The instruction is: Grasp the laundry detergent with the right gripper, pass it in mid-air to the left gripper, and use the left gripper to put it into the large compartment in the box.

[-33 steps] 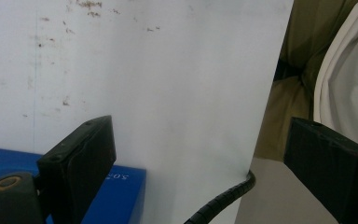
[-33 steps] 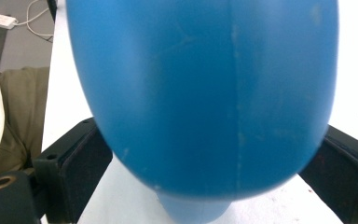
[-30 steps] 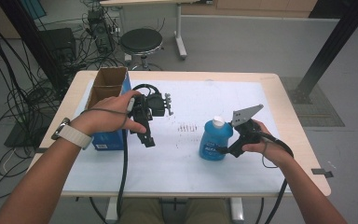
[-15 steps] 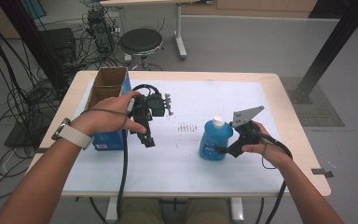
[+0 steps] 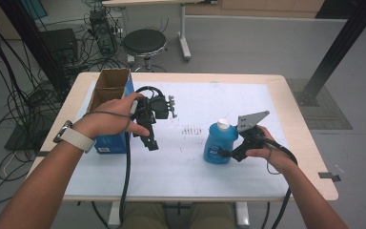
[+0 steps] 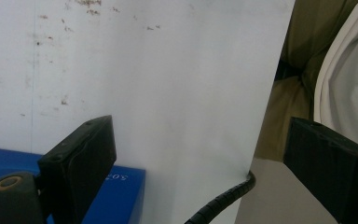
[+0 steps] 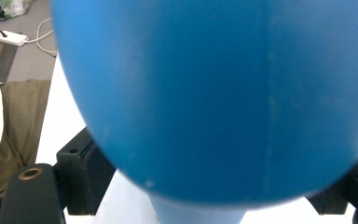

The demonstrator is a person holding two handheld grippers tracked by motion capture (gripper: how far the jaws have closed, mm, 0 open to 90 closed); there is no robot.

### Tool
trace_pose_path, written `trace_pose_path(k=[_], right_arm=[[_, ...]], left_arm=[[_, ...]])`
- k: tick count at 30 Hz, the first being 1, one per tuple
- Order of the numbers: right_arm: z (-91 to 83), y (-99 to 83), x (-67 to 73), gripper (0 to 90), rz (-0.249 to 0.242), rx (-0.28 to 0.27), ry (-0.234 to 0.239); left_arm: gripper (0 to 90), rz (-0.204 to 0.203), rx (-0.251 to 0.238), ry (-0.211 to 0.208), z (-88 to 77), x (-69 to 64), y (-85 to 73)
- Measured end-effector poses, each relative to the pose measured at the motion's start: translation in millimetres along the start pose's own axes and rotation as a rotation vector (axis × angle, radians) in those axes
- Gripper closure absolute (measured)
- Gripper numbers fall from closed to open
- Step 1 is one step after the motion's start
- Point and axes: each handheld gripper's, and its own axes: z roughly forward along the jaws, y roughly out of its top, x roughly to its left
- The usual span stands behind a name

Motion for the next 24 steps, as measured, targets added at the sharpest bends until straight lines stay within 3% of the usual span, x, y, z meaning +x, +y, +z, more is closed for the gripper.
trace_pose_path(k=[24], right_arm=[[3.1,-6.6,1.1,25.9,-0.008,-0.064,0.017]], left_arm=[[9.8,-0.004,0.004,-0.004,1.4,0.4,0.4]])
